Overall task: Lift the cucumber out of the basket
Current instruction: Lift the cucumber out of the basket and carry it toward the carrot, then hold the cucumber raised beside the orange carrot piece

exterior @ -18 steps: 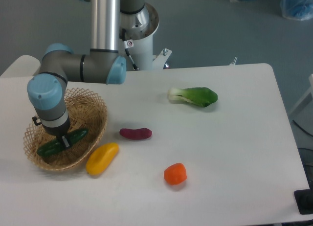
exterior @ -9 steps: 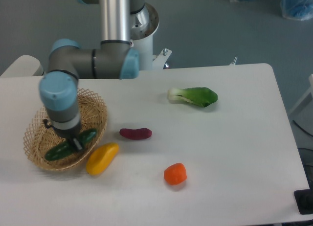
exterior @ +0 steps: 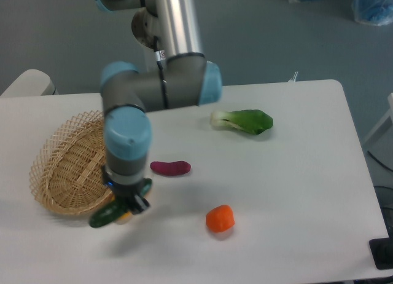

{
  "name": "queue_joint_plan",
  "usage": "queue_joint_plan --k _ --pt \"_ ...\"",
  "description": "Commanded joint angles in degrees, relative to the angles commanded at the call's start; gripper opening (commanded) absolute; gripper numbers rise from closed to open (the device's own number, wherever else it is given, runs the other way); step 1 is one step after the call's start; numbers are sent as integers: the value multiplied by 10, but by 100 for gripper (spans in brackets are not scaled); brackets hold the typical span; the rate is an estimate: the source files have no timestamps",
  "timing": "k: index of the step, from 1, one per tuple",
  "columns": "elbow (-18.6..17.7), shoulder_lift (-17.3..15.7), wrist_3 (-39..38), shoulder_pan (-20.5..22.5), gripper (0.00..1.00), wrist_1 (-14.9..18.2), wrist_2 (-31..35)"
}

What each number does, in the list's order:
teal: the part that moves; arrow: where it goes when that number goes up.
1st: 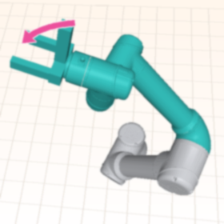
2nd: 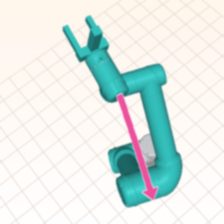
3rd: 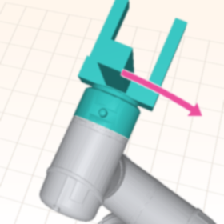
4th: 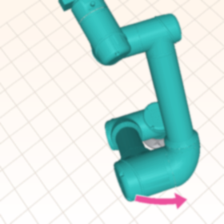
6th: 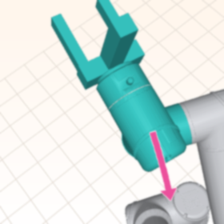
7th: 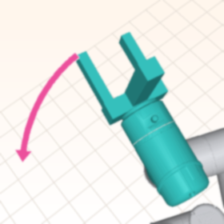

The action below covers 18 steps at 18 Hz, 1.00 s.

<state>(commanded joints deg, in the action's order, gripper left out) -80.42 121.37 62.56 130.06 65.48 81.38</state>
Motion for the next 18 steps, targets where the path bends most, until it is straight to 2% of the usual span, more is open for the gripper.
queue_joint_plan --k 5,9,14,17,18 --pt "14 21 106 67 27 6 29" --pt "16 19 187 104 27 9 40" --pt "34 23 222 128 27 11 57" --pt "59 25 254 142 27 59 58" --pt "65 25 263 143 27 63 59"
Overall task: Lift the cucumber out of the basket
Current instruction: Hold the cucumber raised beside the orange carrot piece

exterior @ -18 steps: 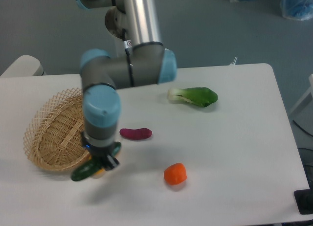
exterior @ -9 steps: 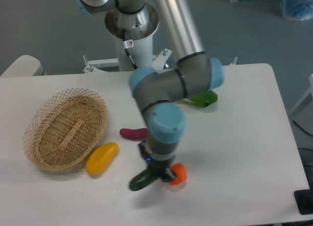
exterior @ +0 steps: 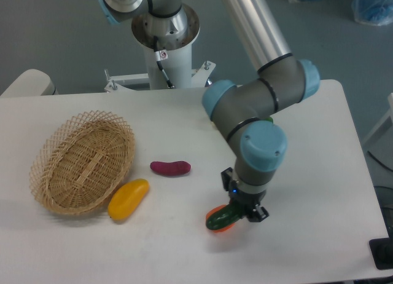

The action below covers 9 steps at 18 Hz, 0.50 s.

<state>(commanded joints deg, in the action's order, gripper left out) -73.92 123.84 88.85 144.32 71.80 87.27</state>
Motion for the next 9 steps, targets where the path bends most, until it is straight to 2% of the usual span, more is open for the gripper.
queue_joint_plan --k 9 --pt "35 19 27 8 25 11 2"
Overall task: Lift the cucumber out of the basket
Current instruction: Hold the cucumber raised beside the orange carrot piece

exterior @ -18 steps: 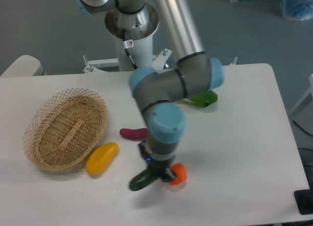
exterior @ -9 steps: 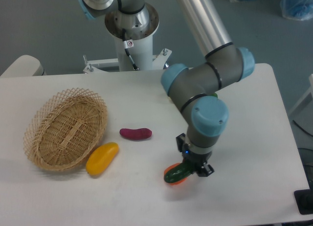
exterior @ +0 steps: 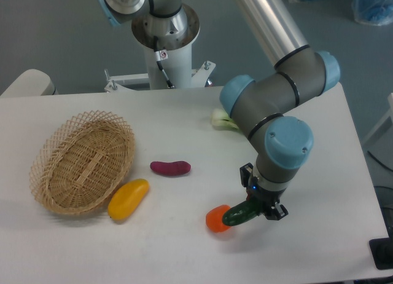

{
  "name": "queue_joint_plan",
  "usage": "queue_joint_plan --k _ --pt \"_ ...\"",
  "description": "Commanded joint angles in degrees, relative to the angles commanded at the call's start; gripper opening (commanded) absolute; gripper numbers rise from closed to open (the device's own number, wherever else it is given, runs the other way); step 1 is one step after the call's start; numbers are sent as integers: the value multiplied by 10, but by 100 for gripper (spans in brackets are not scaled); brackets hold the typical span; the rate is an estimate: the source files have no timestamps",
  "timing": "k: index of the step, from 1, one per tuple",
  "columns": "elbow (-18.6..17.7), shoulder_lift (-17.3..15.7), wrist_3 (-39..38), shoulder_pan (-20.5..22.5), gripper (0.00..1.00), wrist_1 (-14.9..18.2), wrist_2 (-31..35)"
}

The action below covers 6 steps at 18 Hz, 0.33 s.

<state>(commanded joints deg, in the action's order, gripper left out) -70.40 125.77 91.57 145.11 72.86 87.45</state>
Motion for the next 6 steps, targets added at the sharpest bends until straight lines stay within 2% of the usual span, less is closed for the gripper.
queue_joint_plan --k 6 --pt "-2 0 37 11 25 1 2"
